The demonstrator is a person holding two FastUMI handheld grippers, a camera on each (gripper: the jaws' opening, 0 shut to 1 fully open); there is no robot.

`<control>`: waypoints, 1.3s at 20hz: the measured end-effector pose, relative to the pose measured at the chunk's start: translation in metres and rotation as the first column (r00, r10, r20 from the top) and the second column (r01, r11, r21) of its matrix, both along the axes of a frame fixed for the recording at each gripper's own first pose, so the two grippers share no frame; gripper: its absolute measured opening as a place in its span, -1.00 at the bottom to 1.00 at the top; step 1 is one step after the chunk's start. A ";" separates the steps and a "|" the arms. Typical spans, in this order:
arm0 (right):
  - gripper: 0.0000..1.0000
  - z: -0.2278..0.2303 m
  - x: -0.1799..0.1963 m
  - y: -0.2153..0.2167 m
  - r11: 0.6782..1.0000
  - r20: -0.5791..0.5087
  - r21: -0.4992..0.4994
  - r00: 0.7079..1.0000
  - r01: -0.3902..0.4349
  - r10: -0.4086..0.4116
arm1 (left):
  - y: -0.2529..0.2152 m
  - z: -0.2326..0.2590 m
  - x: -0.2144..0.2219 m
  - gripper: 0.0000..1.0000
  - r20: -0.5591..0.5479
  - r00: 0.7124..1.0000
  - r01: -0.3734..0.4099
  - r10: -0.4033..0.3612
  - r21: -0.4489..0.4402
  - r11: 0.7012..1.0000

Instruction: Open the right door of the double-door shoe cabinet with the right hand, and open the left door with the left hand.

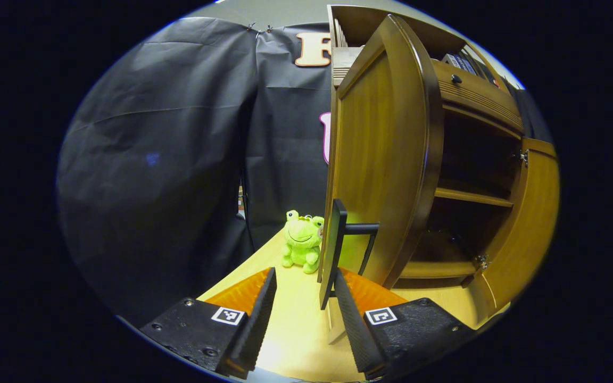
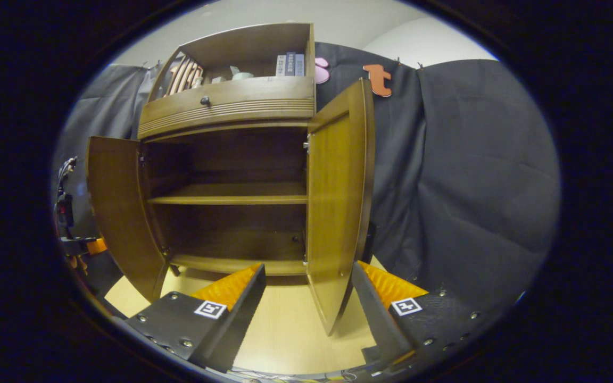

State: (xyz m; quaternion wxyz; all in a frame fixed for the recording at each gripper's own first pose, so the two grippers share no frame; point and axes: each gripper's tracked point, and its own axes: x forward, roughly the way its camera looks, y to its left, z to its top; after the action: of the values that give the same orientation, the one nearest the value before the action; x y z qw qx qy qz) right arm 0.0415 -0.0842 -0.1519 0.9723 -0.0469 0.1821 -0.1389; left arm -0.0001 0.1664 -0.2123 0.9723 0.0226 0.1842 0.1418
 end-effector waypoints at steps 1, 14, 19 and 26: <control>0.94 0.000 0.000 0.000 1.000 -0.002 0.001 1.000 -0.001 0.001 | 0.001 0.000 -0.001 0.36 -0.002 1.000 0.003 -0.003 0.006 1.000; 0.89 -0.007 0.006 0.002 1.000 -0.009 0.020 1.000 -0.011 0.011 | 0.018 0.009 -0.012 0.91 0.021 1.000 -0.020 0.020 0.014 1.000; 0.89 -0.008 0.007 0.009 0.999 -0.013 0.024 1.000 -0.022 0.022 | 0.037 0.015 -0.022 0.83 0.029 0.998 -0.048 0.047 0.039 0.998; 0.89 -0.007 0.018 0.020 0.998 -0.011 0.028 0.999 -0.049 0.050 | 0.062 0.019 -0.035 0.97 0.033 0.991 -0.134 0.133 0.031 0.991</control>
State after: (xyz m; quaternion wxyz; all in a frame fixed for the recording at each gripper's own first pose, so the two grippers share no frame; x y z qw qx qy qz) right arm 0.0593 -0.0639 -0.1590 0.9749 -0.0387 0.1884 -0.1119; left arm -0.0350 0.2284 -0.1934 0.9630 0.0242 0.1677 0.2097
